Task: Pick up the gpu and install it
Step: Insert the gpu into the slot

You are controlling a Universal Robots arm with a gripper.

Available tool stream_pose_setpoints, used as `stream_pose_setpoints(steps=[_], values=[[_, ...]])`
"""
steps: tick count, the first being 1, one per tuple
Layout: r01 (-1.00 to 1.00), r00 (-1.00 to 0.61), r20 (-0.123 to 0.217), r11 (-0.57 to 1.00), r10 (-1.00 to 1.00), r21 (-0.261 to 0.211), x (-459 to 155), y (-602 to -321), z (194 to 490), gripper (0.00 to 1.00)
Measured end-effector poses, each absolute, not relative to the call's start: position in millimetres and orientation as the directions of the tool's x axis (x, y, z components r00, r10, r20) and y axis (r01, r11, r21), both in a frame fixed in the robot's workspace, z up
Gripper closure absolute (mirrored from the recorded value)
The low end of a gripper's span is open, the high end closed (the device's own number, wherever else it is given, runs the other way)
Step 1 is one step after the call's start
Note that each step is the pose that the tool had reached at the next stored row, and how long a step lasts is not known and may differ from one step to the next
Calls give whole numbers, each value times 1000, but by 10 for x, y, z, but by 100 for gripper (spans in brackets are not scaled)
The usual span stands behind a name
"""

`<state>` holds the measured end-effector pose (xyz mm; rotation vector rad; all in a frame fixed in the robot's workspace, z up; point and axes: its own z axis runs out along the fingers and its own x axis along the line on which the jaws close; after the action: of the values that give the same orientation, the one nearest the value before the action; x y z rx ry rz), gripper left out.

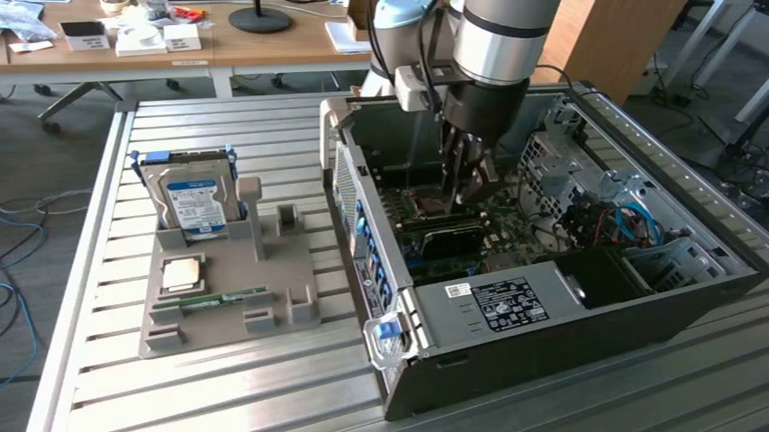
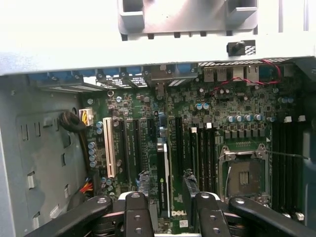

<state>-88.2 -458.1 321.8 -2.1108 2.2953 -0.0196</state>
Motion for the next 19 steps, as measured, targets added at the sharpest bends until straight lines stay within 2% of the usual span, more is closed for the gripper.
stream_pose_setpoints(steps=[19], values=[[-999, -32, -9, 32, -999, -25, -876, -4555, 3279, 60]])
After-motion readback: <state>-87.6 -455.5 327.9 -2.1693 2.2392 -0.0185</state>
